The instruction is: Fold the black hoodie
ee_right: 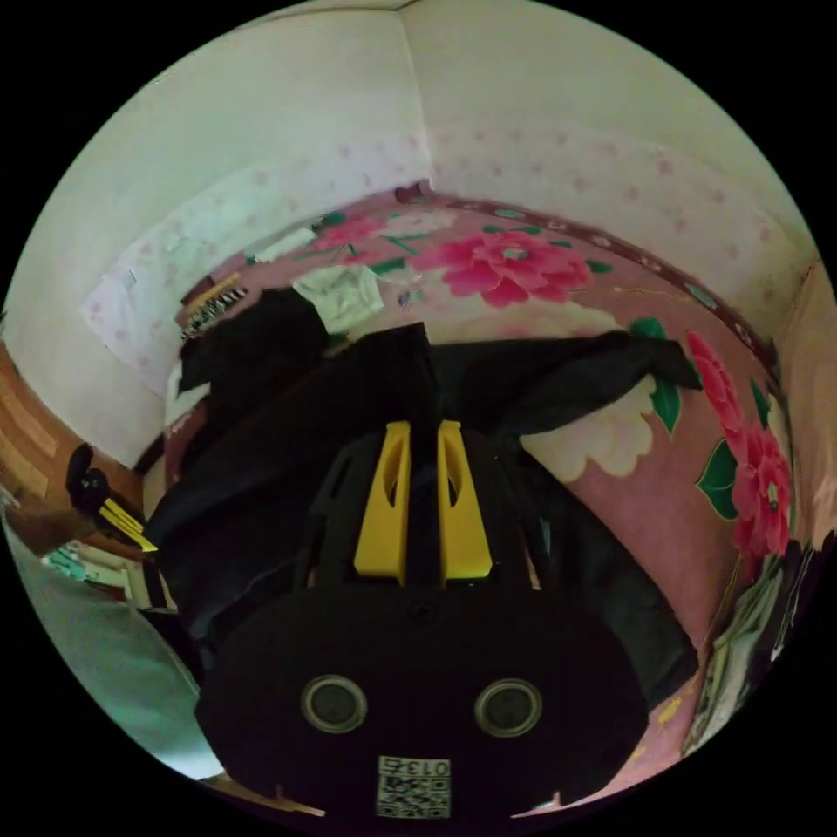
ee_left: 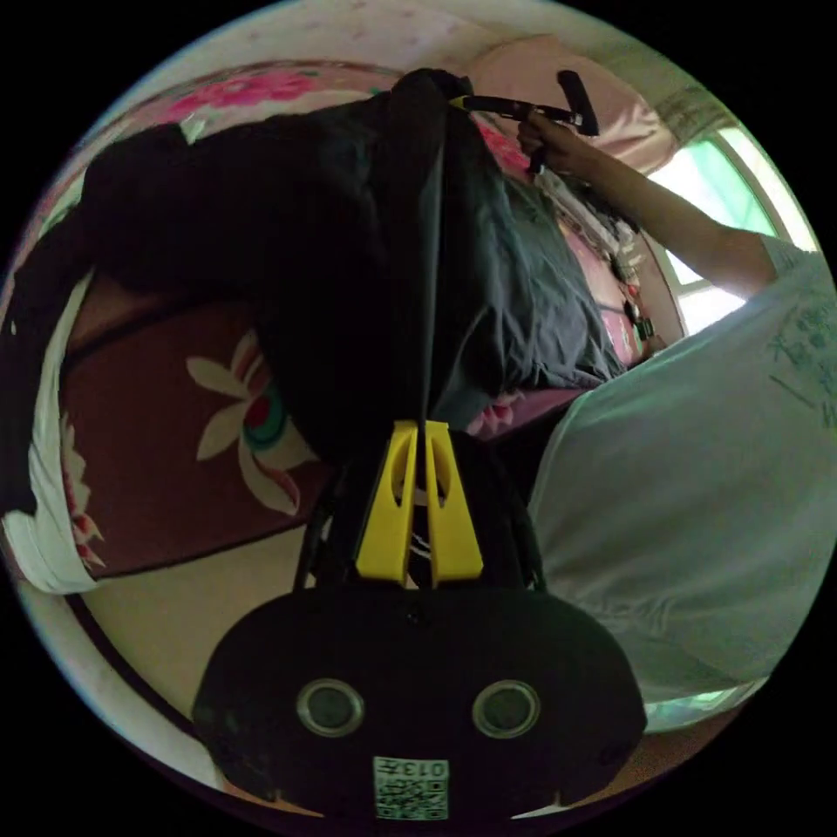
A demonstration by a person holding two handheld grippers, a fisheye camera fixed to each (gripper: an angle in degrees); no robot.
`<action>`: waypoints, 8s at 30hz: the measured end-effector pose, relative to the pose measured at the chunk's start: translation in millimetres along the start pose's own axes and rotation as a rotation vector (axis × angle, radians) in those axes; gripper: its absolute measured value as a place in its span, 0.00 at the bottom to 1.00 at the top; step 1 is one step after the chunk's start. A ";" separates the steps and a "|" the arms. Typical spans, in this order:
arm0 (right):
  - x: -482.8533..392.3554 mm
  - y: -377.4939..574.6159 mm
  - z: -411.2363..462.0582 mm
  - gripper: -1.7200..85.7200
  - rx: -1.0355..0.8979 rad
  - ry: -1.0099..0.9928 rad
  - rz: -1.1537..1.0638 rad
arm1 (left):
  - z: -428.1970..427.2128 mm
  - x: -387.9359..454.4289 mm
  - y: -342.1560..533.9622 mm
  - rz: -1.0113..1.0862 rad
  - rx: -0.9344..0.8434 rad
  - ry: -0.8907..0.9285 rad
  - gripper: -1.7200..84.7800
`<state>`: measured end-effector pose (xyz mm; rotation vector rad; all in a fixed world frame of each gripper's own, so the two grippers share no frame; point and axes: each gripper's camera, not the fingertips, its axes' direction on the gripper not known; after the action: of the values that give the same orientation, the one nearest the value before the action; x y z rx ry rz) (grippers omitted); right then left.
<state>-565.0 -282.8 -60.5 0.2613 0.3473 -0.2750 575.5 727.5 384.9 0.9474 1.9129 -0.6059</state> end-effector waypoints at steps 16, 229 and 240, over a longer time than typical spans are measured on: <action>-140.1 19.1 -32.9 0.05 -0.124 -0.070 -0.027 | 33.3 100.6 -49.1 0.208 0.106 -0.391 0.02; -22.4 -295.1 68.2 0.14 -0.084 -0.238 -0.065 | -215.3 -130.6 81.8 -0.591 0.725 -0.015 0.19; -21.5 -470.0 218.3 0.19 -0.333 -0.344 -0.105 | -234.1 -228.4 16.3 -0.254 0.531 0.159 0.21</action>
<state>-664.1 -779.7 50.0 -0.1330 0.0629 -0.3535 542.7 820.0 697.2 1.1085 2.0737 -1.2647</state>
